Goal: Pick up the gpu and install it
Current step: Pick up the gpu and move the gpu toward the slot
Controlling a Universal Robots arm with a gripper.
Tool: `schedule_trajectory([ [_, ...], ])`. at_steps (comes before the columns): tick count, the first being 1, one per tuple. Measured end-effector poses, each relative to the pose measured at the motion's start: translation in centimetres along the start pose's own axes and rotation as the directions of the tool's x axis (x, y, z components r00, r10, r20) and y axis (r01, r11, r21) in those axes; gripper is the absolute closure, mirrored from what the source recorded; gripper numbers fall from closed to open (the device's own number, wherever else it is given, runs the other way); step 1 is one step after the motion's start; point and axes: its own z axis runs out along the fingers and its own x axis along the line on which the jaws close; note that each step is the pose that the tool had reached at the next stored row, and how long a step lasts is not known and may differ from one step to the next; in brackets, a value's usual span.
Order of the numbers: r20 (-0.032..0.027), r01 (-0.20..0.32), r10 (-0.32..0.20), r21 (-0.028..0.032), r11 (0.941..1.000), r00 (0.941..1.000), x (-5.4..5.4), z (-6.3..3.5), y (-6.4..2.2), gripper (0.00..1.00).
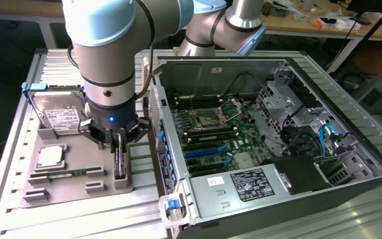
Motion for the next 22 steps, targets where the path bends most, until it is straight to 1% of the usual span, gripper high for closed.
schedule_trajectory([
  [5, 0.0001, 0.000, 0.000, -0.0001, 1.0000, 1.0000, 0.00, -0.01, 0.00, 0.73],
  [11, 0.0001, 0.000, 0.000, -0.0001, 1.0000, 1.0000, 0.00, -0.64, 0.03, 0.73],
  [22, 0.0001, 0.000, 0.000, -0.0001, 1.0000, 1.0000, 0.00, -0.79, 0.04, 0.73],
])
